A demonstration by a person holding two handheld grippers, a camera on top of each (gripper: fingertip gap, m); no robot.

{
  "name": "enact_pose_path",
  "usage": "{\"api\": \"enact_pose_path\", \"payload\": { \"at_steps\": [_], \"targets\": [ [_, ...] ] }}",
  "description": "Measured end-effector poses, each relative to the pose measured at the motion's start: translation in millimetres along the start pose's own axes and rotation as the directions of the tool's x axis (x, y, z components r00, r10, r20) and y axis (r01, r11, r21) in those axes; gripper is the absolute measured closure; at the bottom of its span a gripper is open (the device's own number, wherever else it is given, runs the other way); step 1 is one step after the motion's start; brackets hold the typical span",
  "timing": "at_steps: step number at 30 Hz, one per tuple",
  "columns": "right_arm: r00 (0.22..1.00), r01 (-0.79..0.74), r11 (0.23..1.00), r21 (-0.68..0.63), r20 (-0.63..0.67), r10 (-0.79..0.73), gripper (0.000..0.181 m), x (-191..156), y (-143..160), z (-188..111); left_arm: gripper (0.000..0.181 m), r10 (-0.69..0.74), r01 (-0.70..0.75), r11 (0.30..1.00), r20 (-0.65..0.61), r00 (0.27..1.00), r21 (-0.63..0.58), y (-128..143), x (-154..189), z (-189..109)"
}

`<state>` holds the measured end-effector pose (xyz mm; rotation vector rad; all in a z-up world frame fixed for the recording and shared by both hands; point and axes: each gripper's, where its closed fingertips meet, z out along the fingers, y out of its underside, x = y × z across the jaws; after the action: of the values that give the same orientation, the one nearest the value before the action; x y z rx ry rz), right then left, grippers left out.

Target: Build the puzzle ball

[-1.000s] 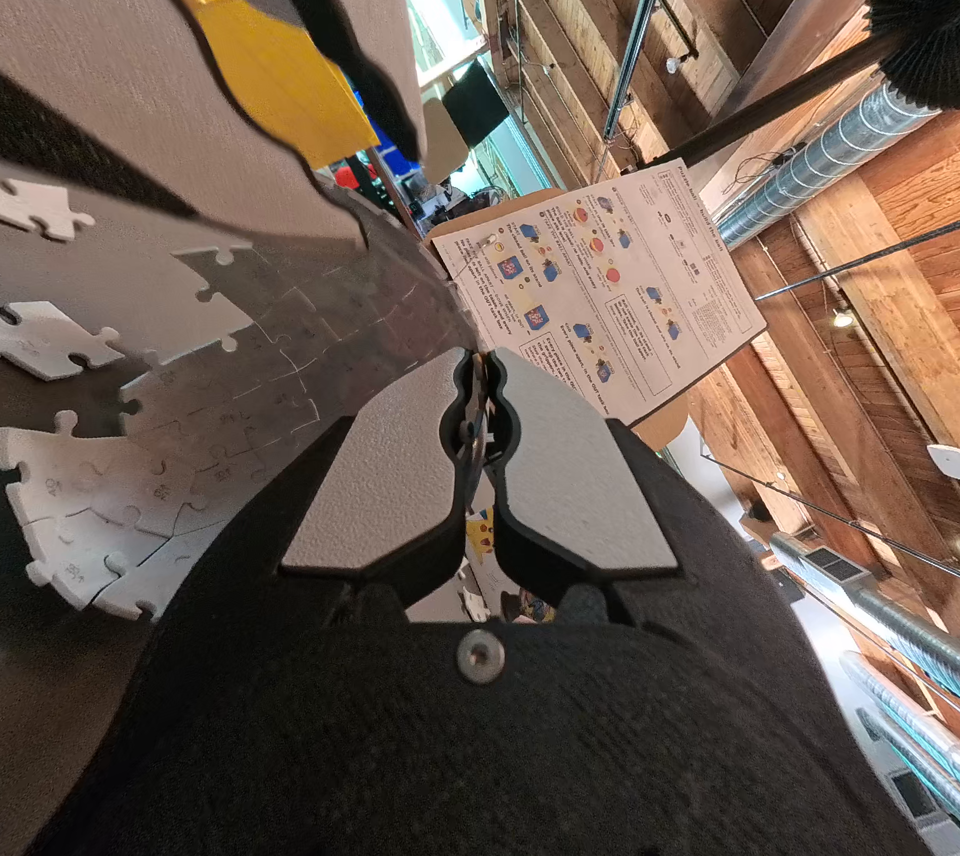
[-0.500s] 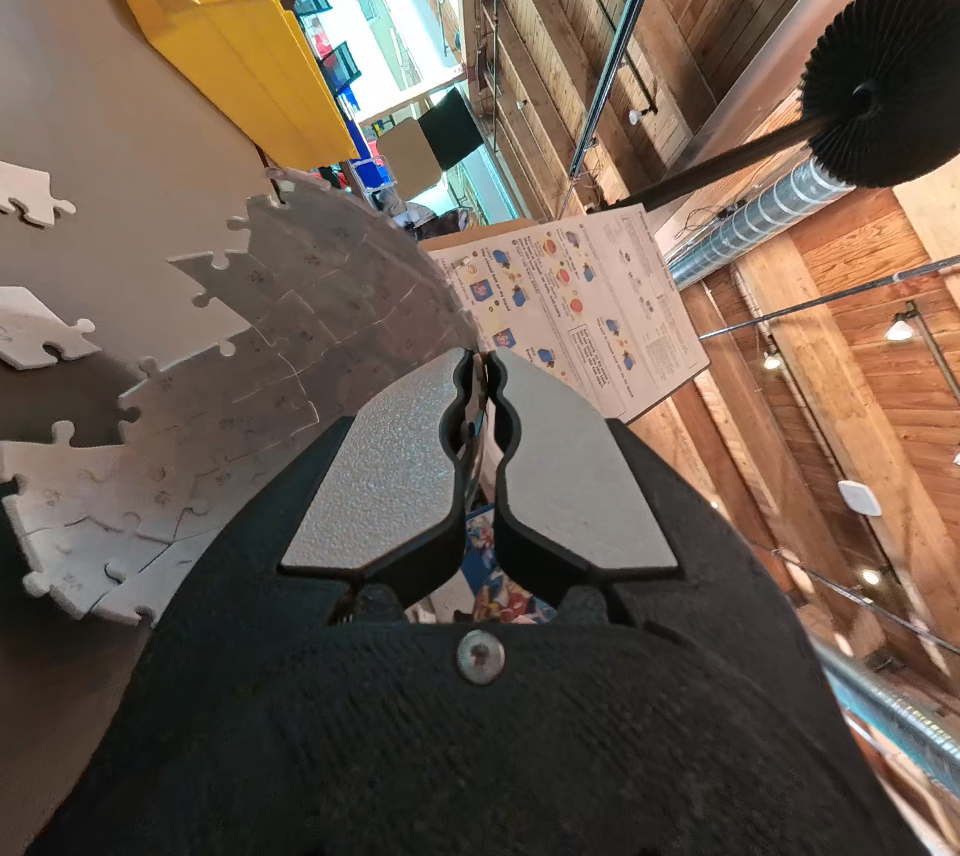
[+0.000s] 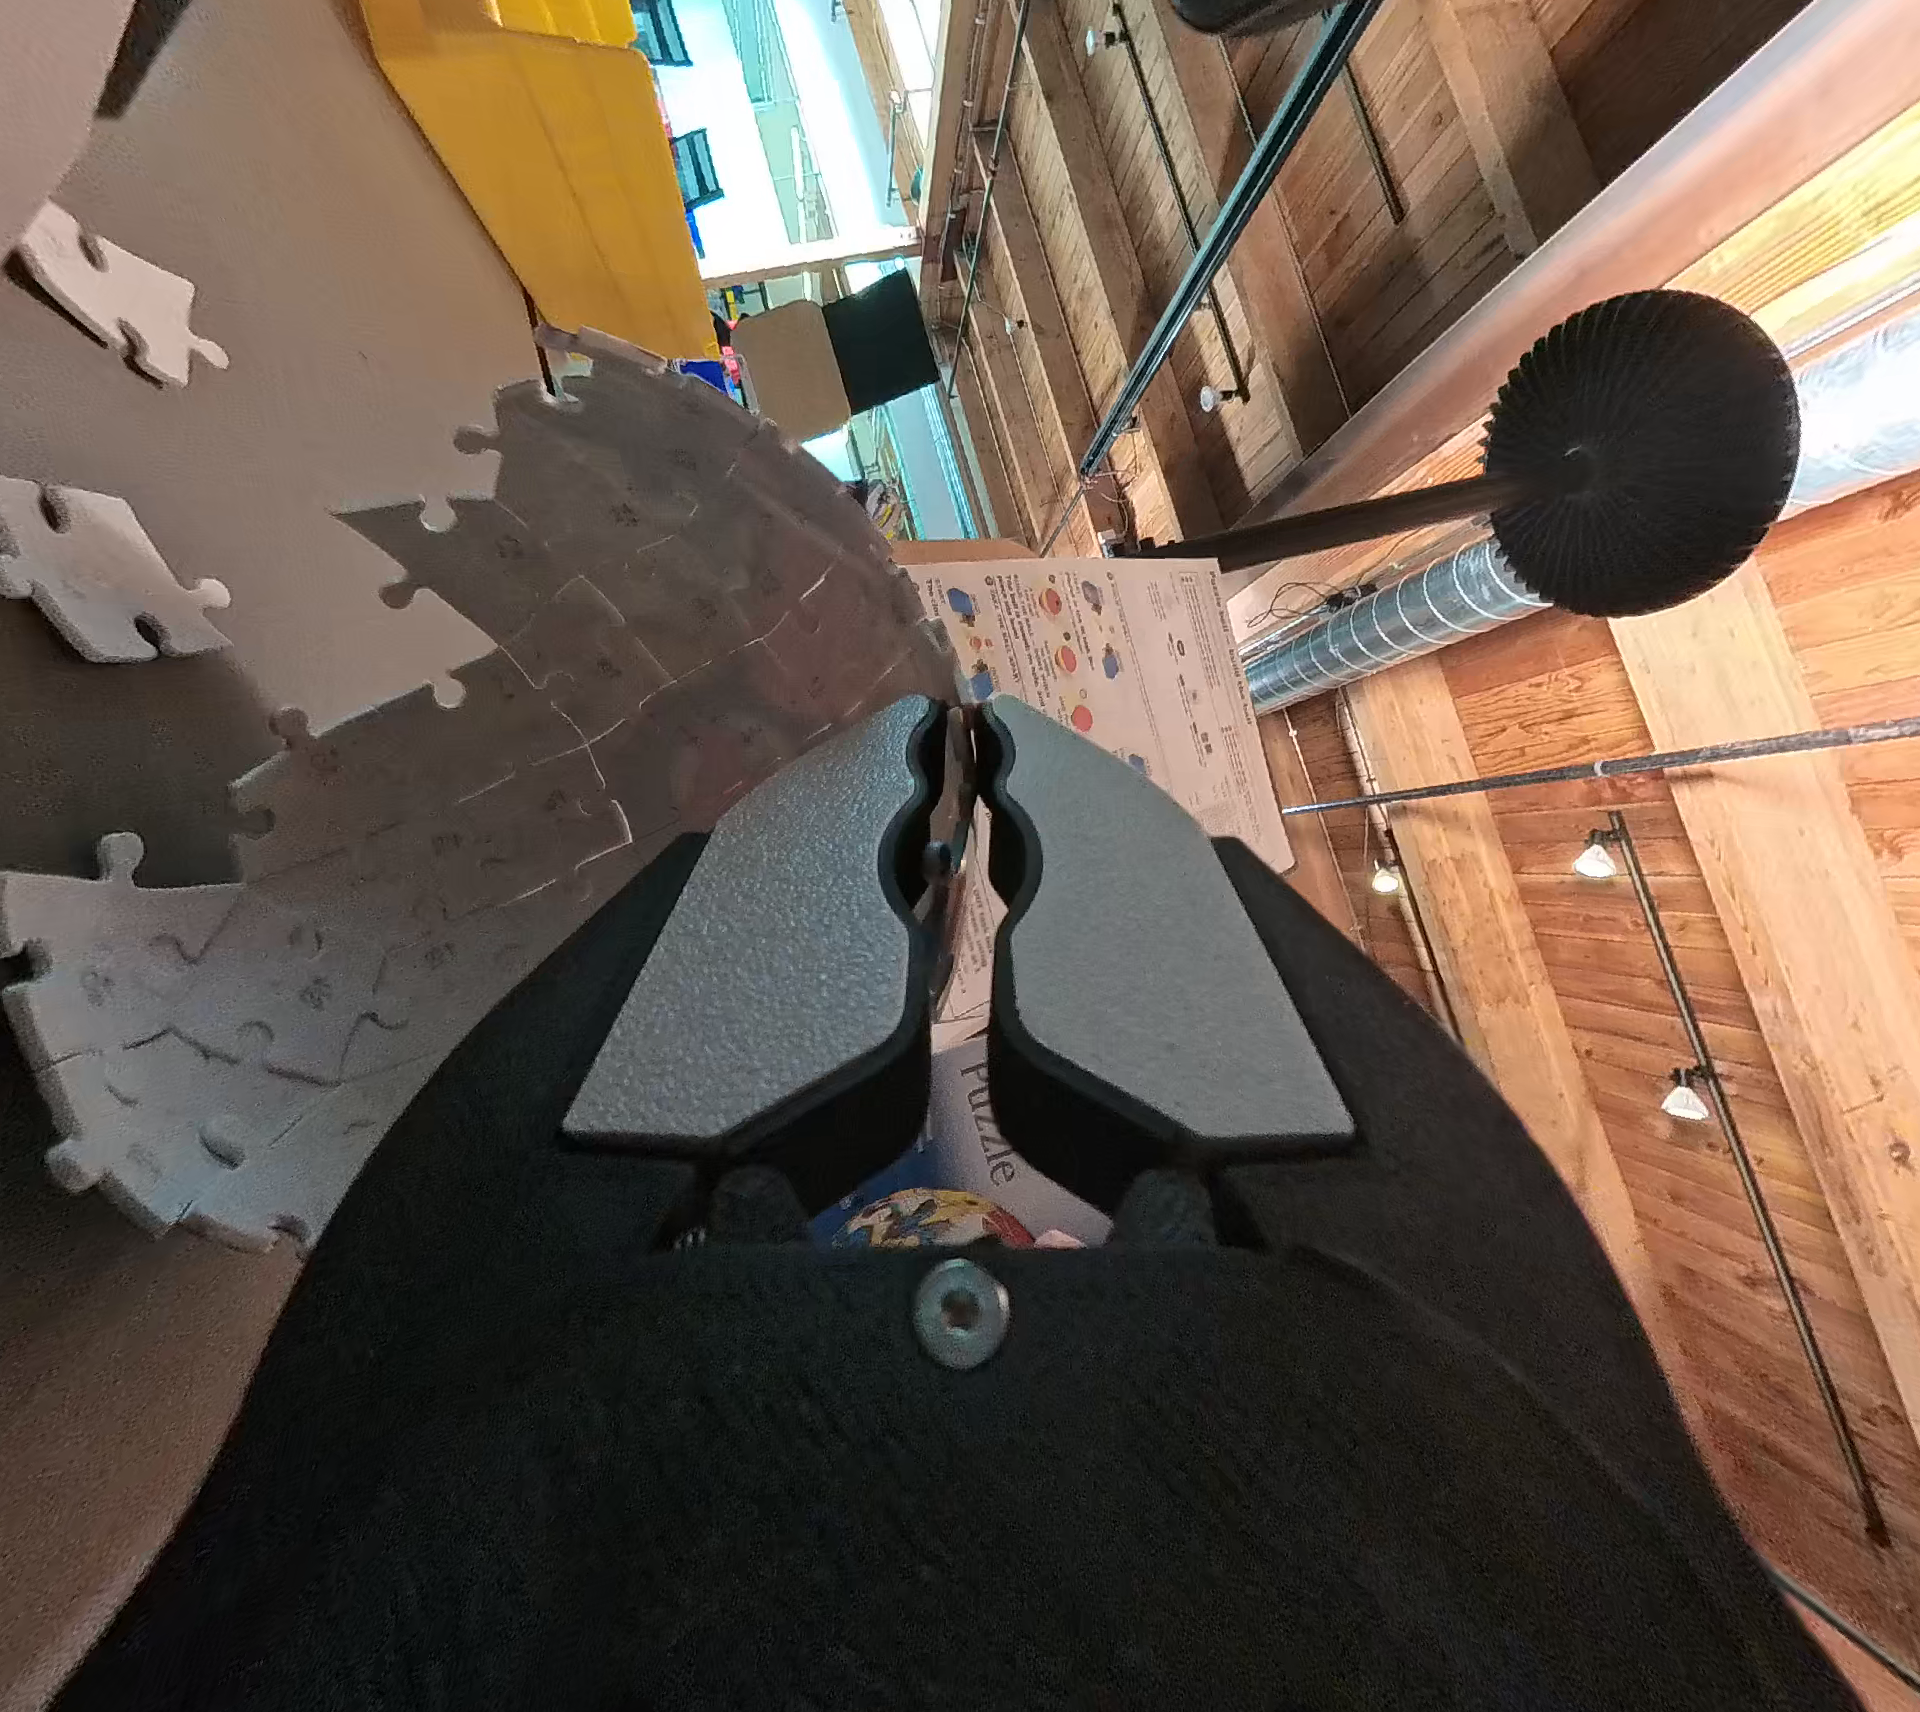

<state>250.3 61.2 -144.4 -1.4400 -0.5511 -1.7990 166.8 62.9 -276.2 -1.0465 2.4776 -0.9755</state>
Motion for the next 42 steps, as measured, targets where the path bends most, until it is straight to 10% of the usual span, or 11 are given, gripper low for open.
{"api": "enact_pose_path", "payload": {
  "at_steps": [12, 27, 28, 32, 42],
  "targets": [
    [0.999, 0.043, 0.999, 0.01, -0.004, -0.043, 0.176, 0, -6, 1, 0.152, -0.125, 0.097, 0.988, 0.25, 0.96, 0.121, -32, -37, 10],
    [1.0, 0.006, 1.0, -0.002, 0.001, -0.006, 0.176, 0, -2, 2, 0.154, -0.041, 0.026, 0.997, 0.222, 0.974, 0.07, -31, -37, 13],
    [1.0, 0.006, 1.0, -0.002, 0.001, -0.006, 0.176, 0, -2, 2, 0.181, -0.034, 0.016, 0.997, 0.231, 0.972, 0.075, -32, -36, 10],
    [1.0, -0.004, 1.0, -0.005, 0.002, 0.004, 0.176, 0, -1, 3, 0.181, 0.005, -0.061, 0.983, 0.308, 0.951, 0.175, -48, -38, -6],
    [1.0, 0.002, 1.0, -0.022, 0.003, -0.001, 0.176, 0, 3, 5, 0.149, 0.004, -0.016, 0.999, 0.302, 0.953, 0.036, -27, -59, 13]
  ]
}}
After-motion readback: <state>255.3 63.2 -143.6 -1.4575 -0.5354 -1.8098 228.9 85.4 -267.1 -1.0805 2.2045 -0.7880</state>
